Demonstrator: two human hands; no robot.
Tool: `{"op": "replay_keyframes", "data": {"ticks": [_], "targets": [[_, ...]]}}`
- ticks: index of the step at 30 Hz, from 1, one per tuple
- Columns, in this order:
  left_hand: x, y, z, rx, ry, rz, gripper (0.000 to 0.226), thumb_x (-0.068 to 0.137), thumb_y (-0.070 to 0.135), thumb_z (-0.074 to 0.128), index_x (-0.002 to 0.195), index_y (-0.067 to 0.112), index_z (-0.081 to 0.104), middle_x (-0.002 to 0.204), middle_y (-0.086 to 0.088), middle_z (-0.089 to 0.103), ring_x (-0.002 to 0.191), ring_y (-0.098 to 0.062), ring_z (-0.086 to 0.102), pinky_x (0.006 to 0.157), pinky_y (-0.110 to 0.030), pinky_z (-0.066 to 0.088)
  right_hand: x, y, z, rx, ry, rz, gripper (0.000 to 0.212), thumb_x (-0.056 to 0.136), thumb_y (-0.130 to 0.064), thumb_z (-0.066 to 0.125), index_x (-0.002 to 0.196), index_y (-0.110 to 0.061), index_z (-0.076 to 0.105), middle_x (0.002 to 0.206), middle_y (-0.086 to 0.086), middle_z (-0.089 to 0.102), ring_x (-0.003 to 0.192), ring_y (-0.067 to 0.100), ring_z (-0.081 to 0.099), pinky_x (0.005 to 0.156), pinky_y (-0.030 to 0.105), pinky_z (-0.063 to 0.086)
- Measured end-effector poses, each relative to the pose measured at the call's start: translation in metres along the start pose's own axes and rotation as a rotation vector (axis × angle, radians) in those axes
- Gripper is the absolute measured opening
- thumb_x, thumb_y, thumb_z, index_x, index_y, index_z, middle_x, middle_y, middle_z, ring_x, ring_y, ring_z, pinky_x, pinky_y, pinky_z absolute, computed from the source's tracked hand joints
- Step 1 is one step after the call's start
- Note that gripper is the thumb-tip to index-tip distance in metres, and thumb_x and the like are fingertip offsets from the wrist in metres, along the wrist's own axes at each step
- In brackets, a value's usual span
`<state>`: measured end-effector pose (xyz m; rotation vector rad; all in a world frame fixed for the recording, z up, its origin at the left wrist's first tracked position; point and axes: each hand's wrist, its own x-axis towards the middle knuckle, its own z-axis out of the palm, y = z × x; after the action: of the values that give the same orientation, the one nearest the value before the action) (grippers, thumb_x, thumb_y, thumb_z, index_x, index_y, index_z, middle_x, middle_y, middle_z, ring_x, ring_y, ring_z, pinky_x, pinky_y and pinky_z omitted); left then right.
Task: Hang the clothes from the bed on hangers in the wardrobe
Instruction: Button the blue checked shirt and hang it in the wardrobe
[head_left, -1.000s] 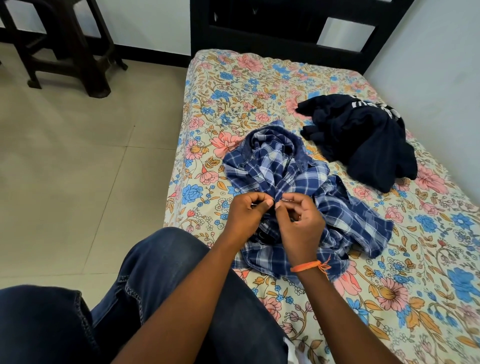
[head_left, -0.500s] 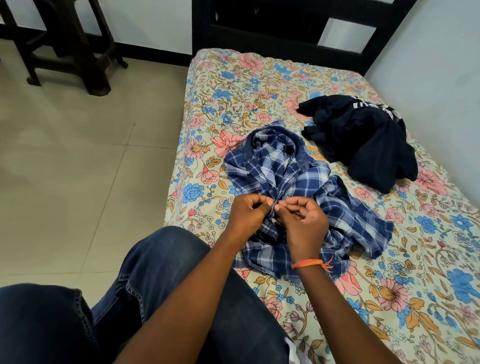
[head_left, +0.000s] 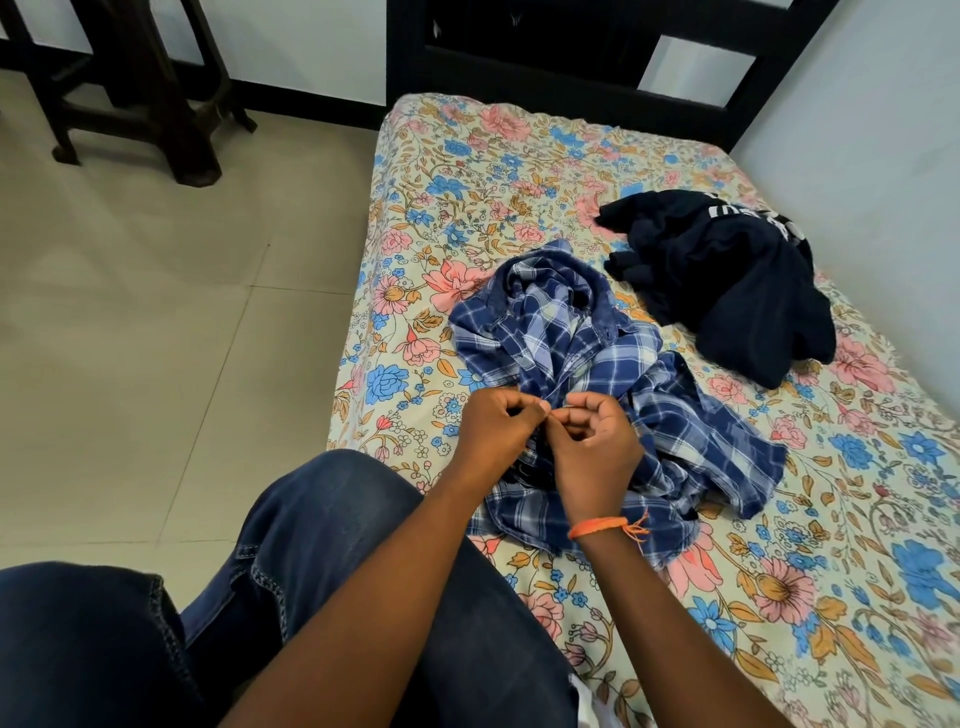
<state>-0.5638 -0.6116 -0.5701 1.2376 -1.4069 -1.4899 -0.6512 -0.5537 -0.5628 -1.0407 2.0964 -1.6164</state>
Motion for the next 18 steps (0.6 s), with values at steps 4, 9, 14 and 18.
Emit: {"op": "replay_keyframes", "data": {"ticks": [4,9,14,18], "targets": [[0.0013,-0.0024,0.0007,-0.027,0.0,-0.028,0.009,0.089,0.012,0.07,0.09,0.007,0.077,0.084,-0.01,0.075,0.08,-0.024,0.072,0.074,-0.034,0.058,0.0,0.0004,0.0014,-0.016,0.01,0.037,0.029,0.078,-0.007,0.078,0.1,-0.017,0.063,0.077,-0.005,0.071,0.064,0.004,0.065,0.061,0.017,0.052],[0.0037,-0.0025,-0.0019,-0.186,-0.014,-0.134,0.01,0.086,0.009,0.074,0.093,0.004,0.077,0.085,-0.002,0.075,0.078,-0.007,0.07,0.072,-0.014,0.053,-0.0001,-0.0006,0.0004,-0.025,-0.005,-0.009,0.029,0.078,-0.009,0.078,0.101,-0.017,0.062,0.077,-0.006,0.071,0.066,0.005,0.066,0.063,0.016,0.052],[0.005,-0.0011,-0.0028,-0.259,-0.03,-0.214,0.014,0.085,0.006,0.074,0.097,0.0,0.074,0.077,0.003,0.071,0.068,0.003,0.066,0.061,-0.005,0.048,-0.0006,-0.002,0.0003,-0.046,-0.023,-0.088,0.027,0.08,-0.005,0.075,0.102,-0.014,0.063,0.076,-0.006,0.068,0.067,0.004,0.063,0.063,0.011,0.048],[0.0054,-0.0014,-0.0025,-0.252,-0.026,-0.239,0.009,0.088,0.005,0.07,0.095,-0.001,0.073,0.076,0.001,0.071,0.069,-0.001,0.065,0.06,-0.007,0.049,-0.0007,-0.0027,0.0026,-0.017,-0.053,-0.077,0.024,0.083,-0.004,0.072,0.101,-0.016,0.062,0.077,-0.005,0.066,0.068,0.001,0.061,0.063,0.01,0.047]]}}
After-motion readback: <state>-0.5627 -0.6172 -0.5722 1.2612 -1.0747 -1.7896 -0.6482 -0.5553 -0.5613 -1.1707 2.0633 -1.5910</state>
